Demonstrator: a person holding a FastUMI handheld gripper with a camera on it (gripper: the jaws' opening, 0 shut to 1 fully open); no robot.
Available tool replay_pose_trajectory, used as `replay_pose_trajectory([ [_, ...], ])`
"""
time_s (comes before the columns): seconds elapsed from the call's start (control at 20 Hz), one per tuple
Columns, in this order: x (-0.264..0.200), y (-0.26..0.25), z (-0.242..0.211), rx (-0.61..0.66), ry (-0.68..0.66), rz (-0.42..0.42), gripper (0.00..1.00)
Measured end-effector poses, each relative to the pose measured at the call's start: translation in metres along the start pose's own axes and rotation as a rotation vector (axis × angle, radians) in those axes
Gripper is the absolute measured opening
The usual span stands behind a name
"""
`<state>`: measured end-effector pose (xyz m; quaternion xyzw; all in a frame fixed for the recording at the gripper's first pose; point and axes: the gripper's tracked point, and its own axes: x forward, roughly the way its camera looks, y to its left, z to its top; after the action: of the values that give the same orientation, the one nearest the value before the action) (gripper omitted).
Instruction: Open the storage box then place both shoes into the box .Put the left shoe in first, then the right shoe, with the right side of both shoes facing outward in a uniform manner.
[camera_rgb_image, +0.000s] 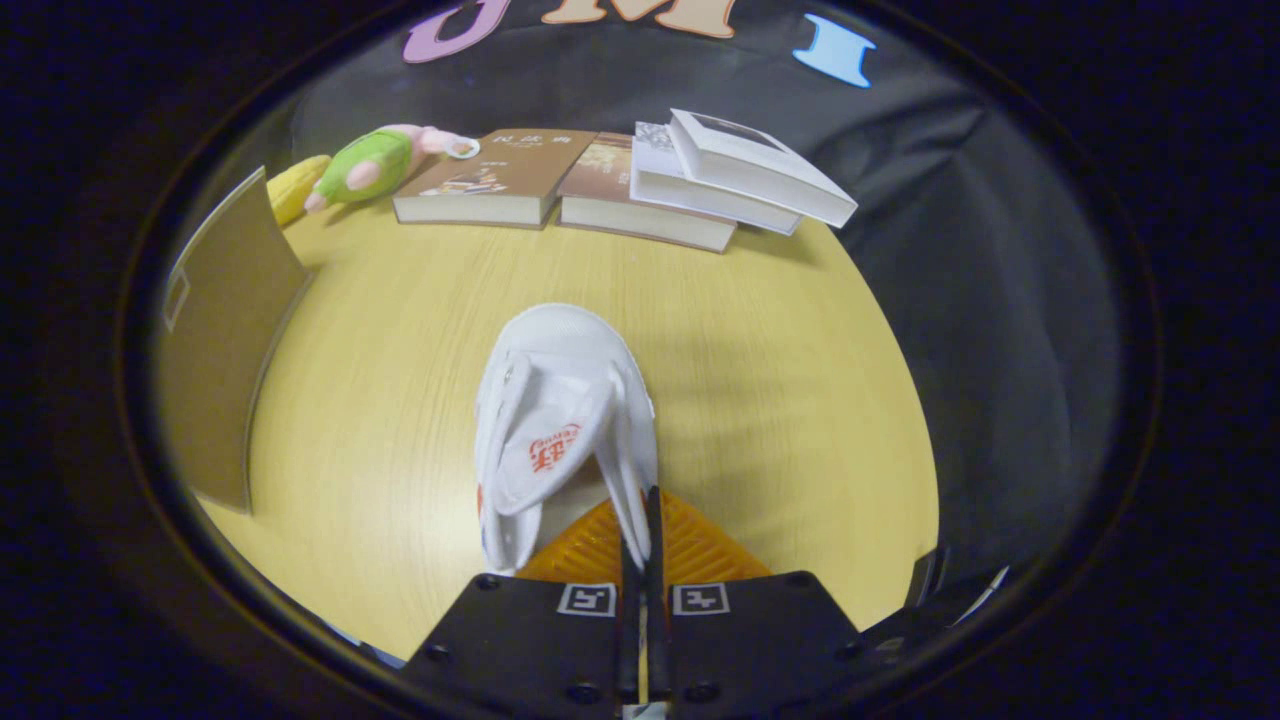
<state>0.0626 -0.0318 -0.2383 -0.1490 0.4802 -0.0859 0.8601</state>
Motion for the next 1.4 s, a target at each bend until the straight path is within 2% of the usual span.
replay_pose_trajectory([
  [0.2,0.001,0.002,0.001,0.172,-0.002,0.071,0.05],
  [0.45,-0.017,0.039,0.0,0.387,0.027,0.303,0.05],
  [0.7,-0.056,0.059,0.019,0.421,-0.026,0.391,0.05],
  [0.9,-0.117,0.092,0.043,0.464,-0.089,0.541,0.05],
  [1.05,-0.158,0.125,0.066,0.452,-0.123,0.647,0.04],
  [1.25,-0.203,0.175,0.095,0.39,-0.155,0.711,0.04],
  [1.4,-0.22,0.217,0.112,0.38,-0.124,0.749,0.04],
])
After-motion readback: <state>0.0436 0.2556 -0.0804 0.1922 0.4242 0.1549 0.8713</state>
